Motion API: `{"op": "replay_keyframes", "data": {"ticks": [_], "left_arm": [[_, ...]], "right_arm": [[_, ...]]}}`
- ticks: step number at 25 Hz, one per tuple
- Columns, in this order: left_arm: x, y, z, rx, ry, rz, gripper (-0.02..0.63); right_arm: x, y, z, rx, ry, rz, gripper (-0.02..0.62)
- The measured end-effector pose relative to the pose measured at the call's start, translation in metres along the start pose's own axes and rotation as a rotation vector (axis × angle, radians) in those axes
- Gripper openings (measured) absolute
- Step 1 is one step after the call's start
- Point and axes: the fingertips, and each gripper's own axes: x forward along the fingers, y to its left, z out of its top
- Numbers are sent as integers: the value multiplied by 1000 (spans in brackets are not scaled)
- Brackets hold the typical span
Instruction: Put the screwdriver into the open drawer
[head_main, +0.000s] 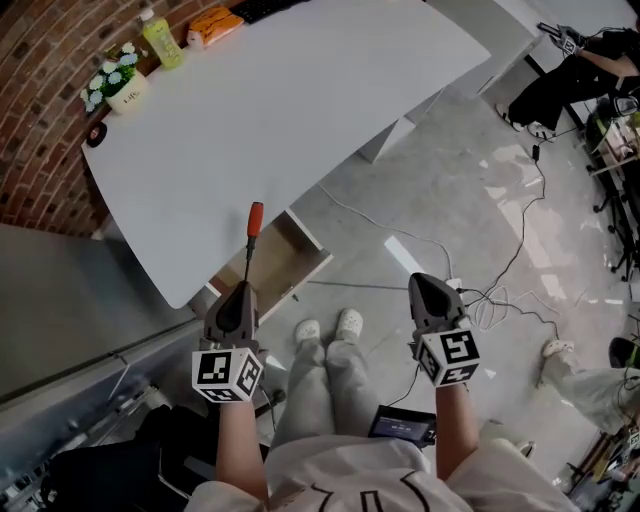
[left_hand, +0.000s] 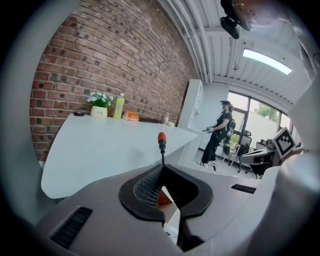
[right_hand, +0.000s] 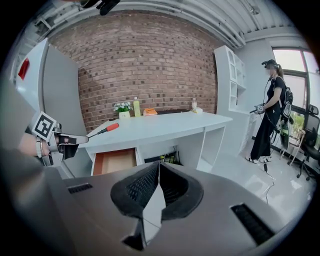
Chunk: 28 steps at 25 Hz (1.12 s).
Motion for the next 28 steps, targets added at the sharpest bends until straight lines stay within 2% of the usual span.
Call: {"op": "replay_keyframes", "data": {"ticks": [11,20,25,28], "left_arm": [[12,-10,-80,3,85,-53,20],[51,5,-127,12,154,-65,20],[72,19,-151,-27,212,-82,20],[84,26,-168,-49,272,-82,20]], "right_arm": [[32,-3,-59,-35,57,36,20],[64,-6,-111,49,103,47,19],[75,1,-135,63,153,77,20],[80,3,-138,32,163,84,20]]}}
